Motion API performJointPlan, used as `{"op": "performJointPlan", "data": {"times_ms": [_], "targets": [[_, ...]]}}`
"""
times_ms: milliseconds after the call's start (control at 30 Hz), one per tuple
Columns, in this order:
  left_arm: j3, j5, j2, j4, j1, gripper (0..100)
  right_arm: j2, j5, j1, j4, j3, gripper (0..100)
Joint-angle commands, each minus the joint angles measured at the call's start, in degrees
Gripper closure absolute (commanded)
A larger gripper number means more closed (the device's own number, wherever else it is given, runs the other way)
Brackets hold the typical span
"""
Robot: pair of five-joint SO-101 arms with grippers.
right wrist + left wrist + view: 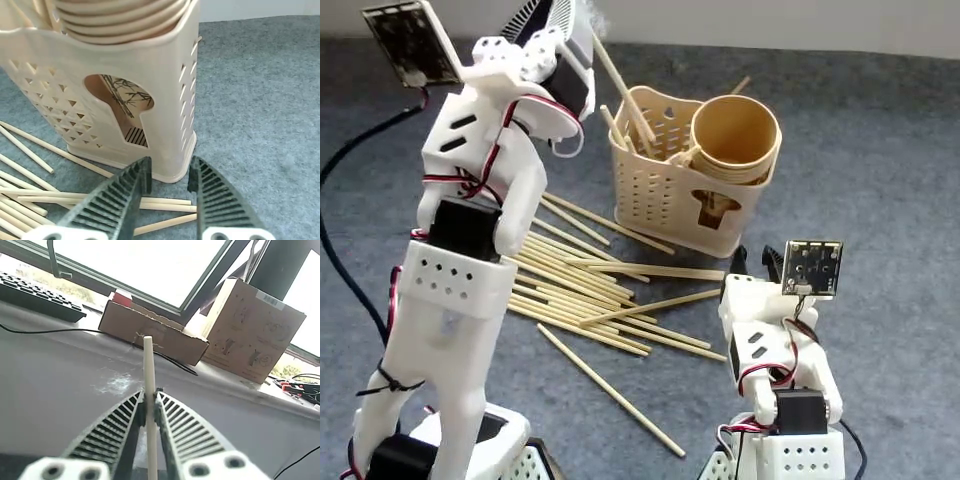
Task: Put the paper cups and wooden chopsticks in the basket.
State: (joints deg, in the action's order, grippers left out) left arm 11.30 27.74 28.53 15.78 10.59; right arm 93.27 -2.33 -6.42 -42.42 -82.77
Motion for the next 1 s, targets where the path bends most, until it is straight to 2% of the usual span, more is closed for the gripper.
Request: {"op": "performJointPlan", "data": {"times_ms": [0, 200, 400, 667, 967], "targets": [[3.21, -3.08, 0.84, -4.84, 2.33, 99, 0.84, 0.0, -0.31, 1.54, 0.13, 87.2], [8.4, -11.6, 1.1, -4.92, 6.02, 99, 0.84, 0.0, -0.31, 1.54, 0.13, 87.2], [9.01, -12.75, 1.45, -3.25, 6.73, 87, 0.92, 0.0, -0.31, 1.54, 0.13, 87.2], [2.95, -12.75, 1.63, 10.2, 6.55, 87, 0.92, 0.0, -0.22, 1.63, 0.13, 87.2], [-8.22, -13.1, 1.63, 34.2, 6.64, 87, 0.92, -0.53, 5.49, 1.71, 0.75, 87.2]]}}
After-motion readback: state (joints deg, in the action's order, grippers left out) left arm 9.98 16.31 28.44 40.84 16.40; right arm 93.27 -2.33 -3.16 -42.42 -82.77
